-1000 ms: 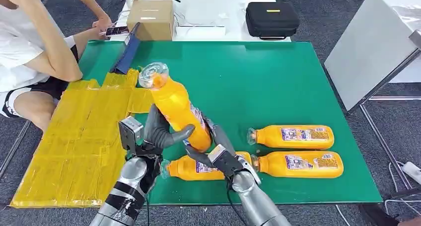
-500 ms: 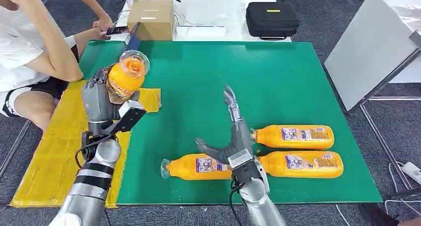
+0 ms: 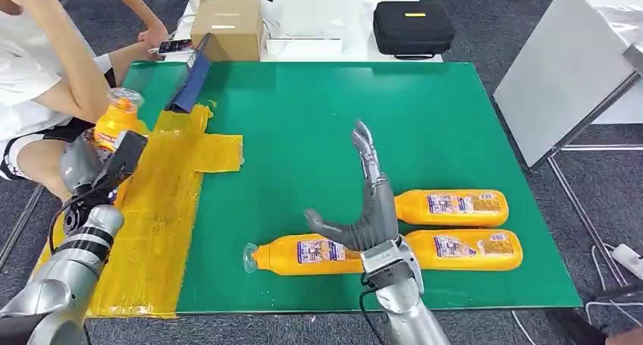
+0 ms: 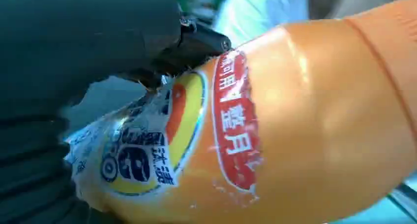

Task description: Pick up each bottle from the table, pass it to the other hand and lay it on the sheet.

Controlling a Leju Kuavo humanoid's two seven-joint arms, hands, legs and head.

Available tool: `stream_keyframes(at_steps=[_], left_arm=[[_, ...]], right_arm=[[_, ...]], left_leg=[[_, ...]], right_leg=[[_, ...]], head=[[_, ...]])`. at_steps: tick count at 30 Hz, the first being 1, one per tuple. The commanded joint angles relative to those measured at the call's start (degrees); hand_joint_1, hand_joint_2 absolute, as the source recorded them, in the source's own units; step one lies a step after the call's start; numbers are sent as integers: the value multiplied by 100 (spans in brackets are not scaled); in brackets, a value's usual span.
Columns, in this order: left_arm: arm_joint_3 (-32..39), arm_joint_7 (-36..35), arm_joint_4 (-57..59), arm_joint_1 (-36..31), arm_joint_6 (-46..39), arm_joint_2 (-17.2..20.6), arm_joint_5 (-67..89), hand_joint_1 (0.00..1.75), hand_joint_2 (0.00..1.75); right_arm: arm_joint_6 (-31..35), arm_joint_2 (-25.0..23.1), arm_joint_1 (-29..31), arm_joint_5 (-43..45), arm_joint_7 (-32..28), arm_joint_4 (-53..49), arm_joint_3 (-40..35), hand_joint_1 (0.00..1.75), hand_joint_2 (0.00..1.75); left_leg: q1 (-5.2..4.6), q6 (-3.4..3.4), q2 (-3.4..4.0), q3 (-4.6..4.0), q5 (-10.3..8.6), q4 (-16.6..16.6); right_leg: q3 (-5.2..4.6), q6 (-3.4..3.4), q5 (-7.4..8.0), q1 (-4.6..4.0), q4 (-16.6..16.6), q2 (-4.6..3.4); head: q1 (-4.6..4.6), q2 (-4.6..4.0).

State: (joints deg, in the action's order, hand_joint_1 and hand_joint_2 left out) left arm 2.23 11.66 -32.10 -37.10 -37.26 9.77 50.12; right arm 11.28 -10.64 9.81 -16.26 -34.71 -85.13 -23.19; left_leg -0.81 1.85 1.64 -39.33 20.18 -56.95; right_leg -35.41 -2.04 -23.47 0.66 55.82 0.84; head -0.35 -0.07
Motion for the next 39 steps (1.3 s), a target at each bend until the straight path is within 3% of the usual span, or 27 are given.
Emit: stream_keyframes(at_steps=[1, 3, 6, 10, 12, 18, 26, 27, 28, 39], left_arm=[[-540, 519, 1106, -49, 305, -3, 133, 175, 175], [-595, 681, 1107, 39, 385, -105, 271, 175, 175], [-627, 791, 1091, 86, 393, -183, 349, 175, 175], [-665, 1390, 968, 282, 442, -455, 447, 175, 175], [-635, 1622, 904, 355, 508, -606, 384, 175, 175], [-700, 1576, 912, 374, 470, -668, 500, 175, 175], [-692, 1595, 926, 371, 520, -666, 498, 175, 175], [-697, 1531, 938, 372, 480, -705, 556, 162, 175], [-701, 1519, 937, 378, 463, -725, 566, 5, 175], [-336, 1632, 937, 386, 497, -882, 292, 0, 175]], right_arm=[[17, 232, 280, 20, 28, 261, -170, 0, 175], [3, 222, 323, 29, 49, 397, -158, 0, 175], [3, 206, 349, 31, 48, 484, -155, 0, 175], [-38, 177, 430, -6, 80, 705, -182, 0, 175], [-55, 167, 454, -52, 94, 777, -204, 0, 175], [-63, 155, 472, -84, 99, 816, -218, 0, 175], [-66, 157, 482, -101, 106, 825, -224, 0, 175], [-76, 153, 492, -129, 121, 846, -231, 0, 175], [-82, 159, 497, -144, 129, 859, -241, 0, 175], [19, 190, 652, -654, 344, 1216, -388, 0, 175]], left_leg=[[9, -16, -37, 45, 18, -5], [-2, -11, -17, 23, 5, 15], [3, -20, -18, 63, 28, 3], [0, -13, -24, 37, 10, 8], [5, -23, -33, 72, 28, 3], [0, -11, -47, 34, 7, 6], [7, -15, -52, 54, 16, -1], [4, -11, -51, 45, 10, 2], [0, -6, -50, 31, 2, 5], [3, -8, -47, 33, 3, 4]], right_leg=[[46, -3, -27, -2, 1, 21], [48, 6, -15, 4, -12, 7], [111, -4, -16, 1, -8, 4], [85, -6, -8, 2, -8, 20], [123, -1, -23, 0, -8, 15], [86, -8, -12, 3, -7, 28], [110, -3, -20, -2, -5, 23], [99, -5, -16, 0, -5, 25], [85, -8, -10, 2, -5, 30], [88, -7, -9, -1, -6, 26]], head=[[7, 0], [4, 0], [4, 0], [4, 0], [2, 0], [2, 2], [2, 0], [2, 2], [2, 0], [4, 0]])
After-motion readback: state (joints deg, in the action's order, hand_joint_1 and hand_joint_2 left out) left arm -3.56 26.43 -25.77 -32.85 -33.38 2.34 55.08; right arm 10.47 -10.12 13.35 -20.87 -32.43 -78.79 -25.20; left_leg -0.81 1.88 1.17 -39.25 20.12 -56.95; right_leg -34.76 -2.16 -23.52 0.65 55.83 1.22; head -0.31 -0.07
